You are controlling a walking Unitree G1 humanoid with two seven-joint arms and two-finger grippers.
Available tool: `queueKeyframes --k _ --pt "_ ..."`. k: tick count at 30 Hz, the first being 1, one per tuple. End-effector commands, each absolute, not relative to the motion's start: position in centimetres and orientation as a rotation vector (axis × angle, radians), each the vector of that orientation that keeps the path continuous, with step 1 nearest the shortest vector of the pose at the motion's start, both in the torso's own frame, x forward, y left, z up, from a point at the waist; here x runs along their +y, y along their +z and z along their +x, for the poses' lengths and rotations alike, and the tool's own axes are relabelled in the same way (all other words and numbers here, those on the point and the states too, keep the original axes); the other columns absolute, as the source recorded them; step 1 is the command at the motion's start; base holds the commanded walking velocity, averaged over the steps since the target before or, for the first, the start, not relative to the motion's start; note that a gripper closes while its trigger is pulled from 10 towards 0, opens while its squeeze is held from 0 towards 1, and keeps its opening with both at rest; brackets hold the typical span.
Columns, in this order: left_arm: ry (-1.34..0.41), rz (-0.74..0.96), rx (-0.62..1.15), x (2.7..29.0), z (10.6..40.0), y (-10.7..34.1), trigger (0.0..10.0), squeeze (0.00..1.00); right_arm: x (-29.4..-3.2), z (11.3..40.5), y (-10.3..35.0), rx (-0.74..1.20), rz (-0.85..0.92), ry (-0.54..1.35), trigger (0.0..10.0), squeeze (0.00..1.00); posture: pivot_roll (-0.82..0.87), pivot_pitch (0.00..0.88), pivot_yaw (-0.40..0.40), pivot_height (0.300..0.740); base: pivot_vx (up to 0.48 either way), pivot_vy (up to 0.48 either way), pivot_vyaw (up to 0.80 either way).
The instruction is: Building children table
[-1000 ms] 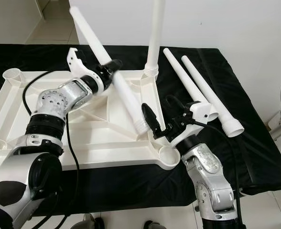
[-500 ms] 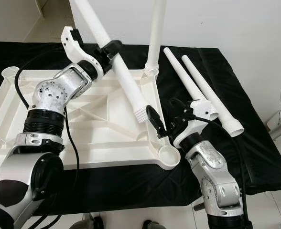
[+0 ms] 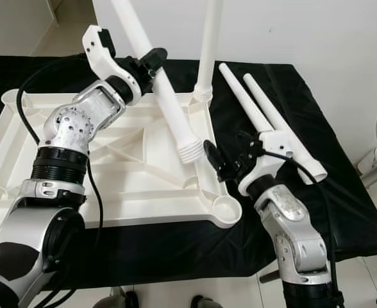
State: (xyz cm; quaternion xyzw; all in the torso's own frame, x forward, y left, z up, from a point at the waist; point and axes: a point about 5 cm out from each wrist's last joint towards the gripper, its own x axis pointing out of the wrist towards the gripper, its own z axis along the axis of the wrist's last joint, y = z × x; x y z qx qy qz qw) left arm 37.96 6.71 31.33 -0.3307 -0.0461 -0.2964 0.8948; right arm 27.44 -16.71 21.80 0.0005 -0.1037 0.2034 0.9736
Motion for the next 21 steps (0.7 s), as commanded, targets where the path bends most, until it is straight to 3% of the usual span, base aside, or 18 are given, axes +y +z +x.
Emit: queueKeyframes --k 1,21 --pt "-0.867 -0.621 -0.214 5.8 36.7 32.4 10.0 0.0 -17.3 27.7 22.1 -0.197 -0.015 0.394 10.0 0.0 -0.05 0.134 -0.009 0.74 0.0 0.0 0.0" --pt "-0.967 -0.435 -0.262 3.0 33.9 31.9 10.0 0.0 -16.9 29.7 21.5 -0.07 -0.063 0.433 10.0 0.0 -0.02 0.118 -0.028 0.74 0.0 0.0 0.0"
